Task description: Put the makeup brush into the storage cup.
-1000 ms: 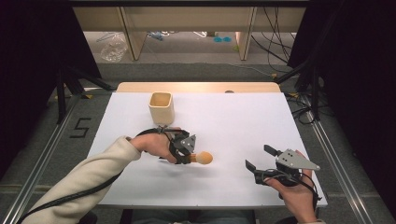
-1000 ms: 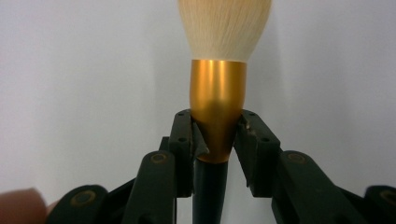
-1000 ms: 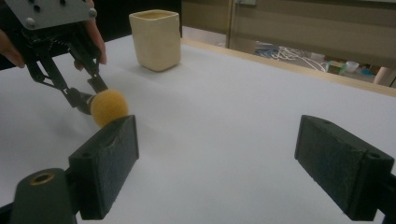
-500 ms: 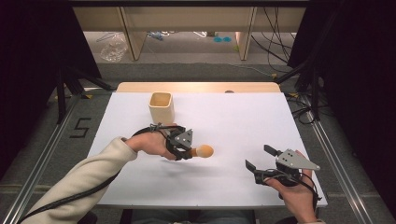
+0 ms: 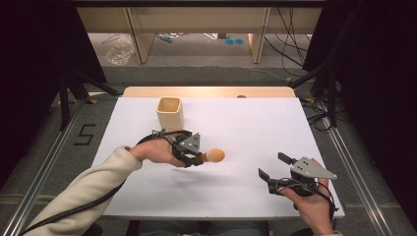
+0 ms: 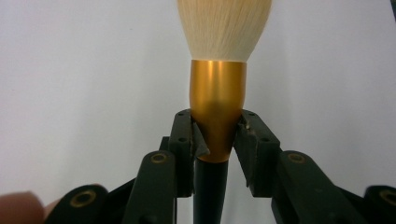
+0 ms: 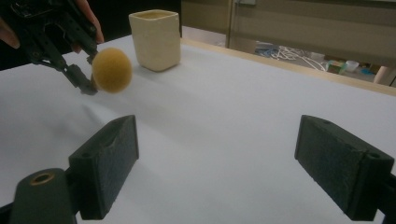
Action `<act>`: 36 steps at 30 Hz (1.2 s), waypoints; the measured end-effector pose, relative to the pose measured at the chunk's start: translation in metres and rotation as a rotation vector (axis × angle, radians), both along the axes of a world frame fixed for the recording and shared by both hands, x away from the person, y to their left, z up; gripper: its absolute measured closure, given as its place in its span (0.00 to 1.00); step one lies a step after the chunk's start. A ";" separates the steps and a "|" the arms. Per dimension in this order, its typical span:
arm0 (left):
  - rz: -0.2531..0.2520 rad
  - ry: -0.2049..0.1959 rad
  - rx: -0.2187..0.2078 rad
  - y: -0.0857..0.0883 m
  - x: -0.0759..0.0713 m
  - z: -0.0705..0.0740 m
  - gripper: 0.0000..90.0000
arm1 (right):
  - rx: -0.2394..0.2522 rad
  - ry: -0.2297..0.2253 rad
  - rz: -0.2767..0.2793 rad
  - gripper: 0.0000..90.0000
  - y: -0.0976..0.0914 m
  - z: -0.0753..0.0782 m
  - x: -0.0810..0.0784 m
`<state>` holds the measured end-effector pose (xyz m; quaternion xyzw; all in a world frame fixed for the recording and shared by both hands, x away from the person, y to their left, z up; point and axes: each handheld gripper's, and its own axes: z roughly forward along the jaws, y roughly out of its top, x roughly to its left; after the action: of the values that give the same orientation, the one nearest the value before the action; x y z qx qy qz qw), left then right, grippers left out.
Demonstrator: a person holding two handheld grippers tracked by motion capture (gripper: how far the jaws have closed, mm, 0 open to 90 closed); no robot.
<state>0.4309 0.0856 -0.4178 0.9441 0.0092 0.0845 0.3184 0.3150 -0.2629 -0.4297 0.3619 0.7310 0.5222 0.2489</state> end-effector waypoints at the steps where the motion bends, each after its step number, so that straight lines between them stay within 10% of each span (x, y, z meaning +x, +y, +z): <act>1: 0.003 0.004 -0.006 0.000 0.000 0.000 0.77 | 0.004 -0.004 -0.002 0.16 0.000 0.000 0.000; 36: 0.064 0.019 -0.192 0.014 -0.003 0.006 0.77 | 0.007 -0.002 -0.006 0.16 0.000 0.000 0.000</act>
<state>0.4282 0.0997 -0.4117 0.9092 0.0506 0.0846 0.4045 0.3150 -0.2625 -0.4299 0.3646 0.7279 0.5242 0.2499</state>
